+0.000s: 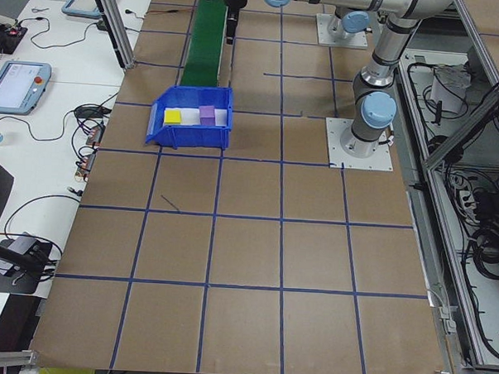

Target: Move block left to right into plate

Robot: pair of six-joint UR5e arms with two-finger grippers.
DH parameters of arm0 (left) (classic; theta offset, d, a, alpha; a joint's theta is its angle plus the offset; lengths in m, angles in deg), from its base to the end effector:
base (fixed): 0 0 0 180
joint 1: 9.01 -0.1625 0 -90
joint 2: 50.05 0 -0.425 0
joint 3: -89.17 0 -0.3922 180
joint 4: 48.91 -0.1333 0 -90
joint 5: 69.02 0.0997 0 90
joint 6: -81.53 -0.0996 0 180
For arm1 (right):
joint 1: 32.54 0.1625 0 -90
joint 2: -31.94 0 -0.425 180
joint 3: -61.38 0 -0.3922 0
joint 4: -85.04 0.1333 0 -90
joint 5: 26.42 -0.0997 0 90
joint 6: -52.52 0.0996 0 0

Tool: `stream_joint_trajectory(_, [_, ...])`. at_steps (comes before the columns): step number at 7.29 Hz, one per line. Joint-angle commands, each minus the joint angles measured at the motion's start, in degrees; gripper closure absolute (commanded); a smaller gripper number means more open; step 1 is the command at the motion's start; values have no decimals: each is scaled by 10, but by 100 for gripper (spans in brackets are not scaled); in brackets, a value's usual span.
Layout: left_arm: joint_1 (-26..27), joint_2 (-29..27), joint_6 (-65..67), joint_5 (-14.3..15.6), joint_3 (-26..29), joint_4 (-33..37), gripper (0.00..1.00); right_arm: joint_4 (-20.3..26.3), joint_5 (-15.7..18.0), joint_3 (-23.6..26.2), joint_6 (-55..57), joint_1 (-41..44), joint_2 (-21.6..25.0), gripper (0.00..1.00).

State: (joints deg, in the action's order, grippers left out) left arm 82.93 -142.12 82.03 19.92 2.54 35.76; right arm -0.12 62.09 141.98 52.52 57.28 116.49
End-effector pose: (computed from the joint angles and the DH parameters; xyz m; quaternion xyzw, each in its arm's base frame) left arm -0.1526 -0.5131 0.5087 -0.0131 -0.9982 0.0576 0.0105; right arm 0.1342 -0.5302 0.5115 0.0017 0.9999 0.0077 0.0130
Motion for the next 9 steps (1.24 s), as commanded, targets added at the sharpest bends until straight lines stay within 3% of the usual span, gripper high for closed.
stream_joint_trajectory(1, [0, 0, -1, 0, 0, 0, 0, 0, 0, 0, 0, 0, 0, 0])
stream_joint_trajectory(4, [-4, 0, -2, 2, -17, 0, 0, 0, 0, 0, 0, 0, 0, 0])
stream_joint_trajectory(6, [-19, -14, -3, 0, -35, -77, 0, -1, 0, -1, 0, 2, 0, 0])
stream_joint_trajectory(8, [-65, -98, -10, 1, -28, -167, 0, -1, 0, 0, 0, 1, 0, 0])
stream_joint_trajectory(9, [-80, -151, -10, 0, 1, -183, 0, -1, 0, -1, 0, 2, 0, 0])
